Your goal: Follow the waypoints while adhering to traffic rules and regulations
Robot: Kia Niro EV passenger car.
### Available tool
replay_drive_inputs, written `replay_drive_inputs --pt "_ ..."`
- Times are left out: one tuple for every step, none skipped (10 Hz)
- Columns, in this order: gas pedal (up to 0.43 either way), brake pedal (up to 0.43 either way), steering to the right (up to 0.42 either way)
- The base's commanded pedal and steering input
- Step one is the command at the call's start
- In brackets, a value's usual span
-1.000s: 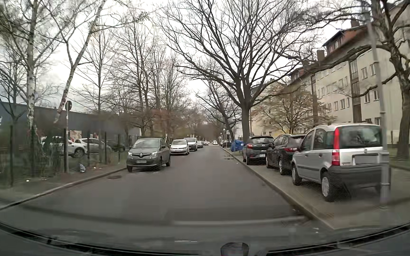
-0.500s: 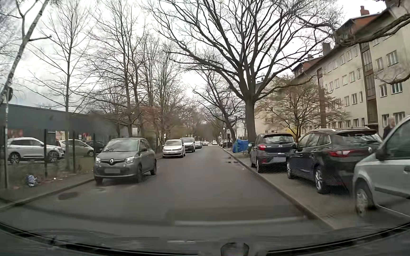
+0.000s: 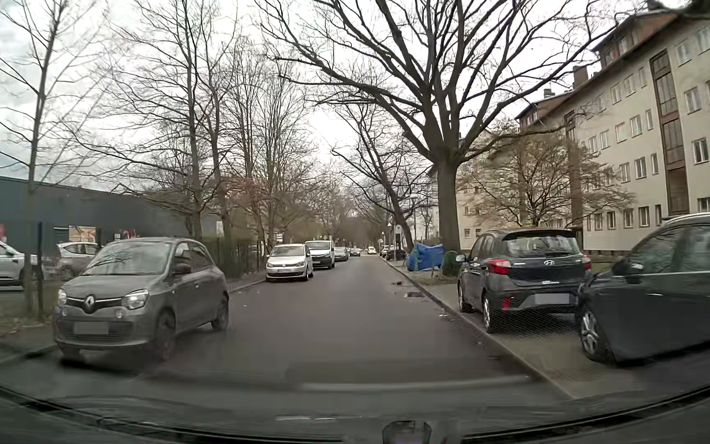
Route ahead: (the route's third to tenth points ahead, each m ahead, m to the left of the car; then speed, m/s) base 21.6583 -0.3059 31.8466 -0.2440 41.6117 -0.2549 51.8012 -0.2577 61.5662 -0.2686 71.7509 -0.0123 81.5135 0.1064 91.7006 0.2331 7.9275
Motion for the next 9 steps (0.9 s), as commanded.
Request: replay_drive_inputs --pt "0.02 0.012 0.003" --pt "0.02 0.012 0.003" --pt "0.02 0.012 0.003" --pt "0.02 0.012 0.002" --pt "0.02 0.012 0.0" --pt "0.02 0.012 0.0" --pt "0.02 0.012 0.0" --pt "0.0 0.012 0.0" --pt "0.0 0.012 0.0"
